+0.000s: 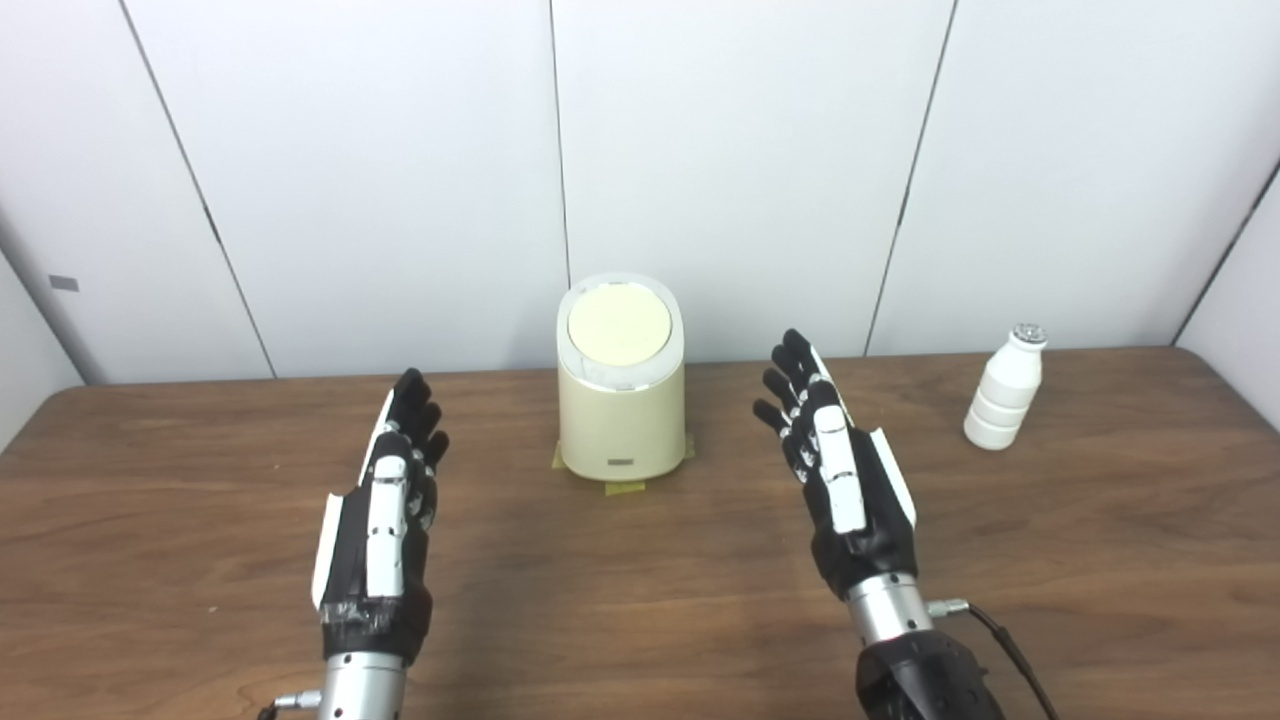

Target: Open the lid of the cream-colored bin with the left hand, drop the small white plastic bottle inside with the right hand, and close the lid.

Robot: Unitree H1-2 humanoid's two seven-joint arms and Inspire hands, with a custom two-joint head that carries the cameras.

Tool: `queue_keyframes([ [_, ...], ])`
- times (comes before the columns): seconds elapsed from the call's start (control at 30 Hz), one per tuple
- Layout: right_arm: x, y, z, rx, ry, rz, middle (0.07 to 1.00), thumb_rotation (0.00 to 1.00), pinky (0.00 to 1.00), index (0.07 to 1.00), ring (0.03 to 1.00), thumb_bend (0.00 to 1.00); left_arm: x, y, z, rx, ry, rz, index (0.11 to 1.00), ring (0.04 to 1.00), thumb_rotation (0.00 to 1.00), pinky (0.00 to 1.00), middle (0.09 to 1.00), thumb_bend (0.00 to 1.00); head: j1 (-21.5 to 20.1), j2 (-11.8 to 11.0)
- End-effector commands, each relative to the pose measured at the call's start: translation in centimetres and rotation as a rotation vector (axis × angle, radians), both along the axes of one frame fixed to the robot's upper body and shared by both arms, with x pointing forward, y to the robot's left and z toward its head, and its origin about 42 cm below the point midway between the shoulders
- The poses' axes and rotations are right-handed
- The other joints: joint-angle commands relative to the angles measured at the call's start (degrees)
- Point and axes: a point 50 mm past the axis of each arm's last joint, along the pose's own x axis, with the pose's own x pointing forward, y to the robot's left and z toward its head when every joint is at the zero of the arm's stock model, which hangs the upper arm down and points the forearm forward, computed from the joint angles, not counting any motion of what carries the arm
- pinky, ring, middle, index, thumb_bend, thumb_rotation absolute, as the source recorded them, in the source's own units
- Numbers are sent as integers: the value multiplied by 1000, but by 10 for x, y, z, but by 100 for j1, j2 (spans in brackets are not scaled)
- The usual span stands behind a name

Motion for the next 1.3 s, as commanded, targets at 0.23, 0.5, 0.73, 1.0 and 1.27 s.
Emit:
queue_keyframes([
  [0.23, 3, 4, 20, 7, -94, 5, 962, 989, 901, 953, 949, 185, 5, -4, 17, 1, -72, -13, 1000, 1000, 951, 1000, 1000, 207, -12, 4],
  [0.5, 4, 4, 20, 1, -89, 9, 965, 1000, 901, 956, 952, 189, 5, -4, 18, 8, -65, -17, 1000, 1000, 954, 1000, 1000, 217, -13, 16],
  [0.73, 5, 7, 19, 10, -86, 12, 965, 1000, 884, 955, 946, 157, 10, -4, 30, 91, -40, -18, 1000, 1000, 865, 1000, 1000, 443, -27, -16],
  [1.0, 5, 6, 18, 4, -81, 10, 964, 1000, 885, 956, 945, 138, 27, -7, 61, 204, -62, 13, 1000, 1000, 863, 1000, 1000, 642, 9, -21],
  [1.27, 4, 5, 19, 1, -86, 10, 963, 1000, 879, 952, 943, 140, 69, -19, 102, 360, -58, 69, 1000, 1000, 774, 1000, 1000, 709, 24, 1],
])
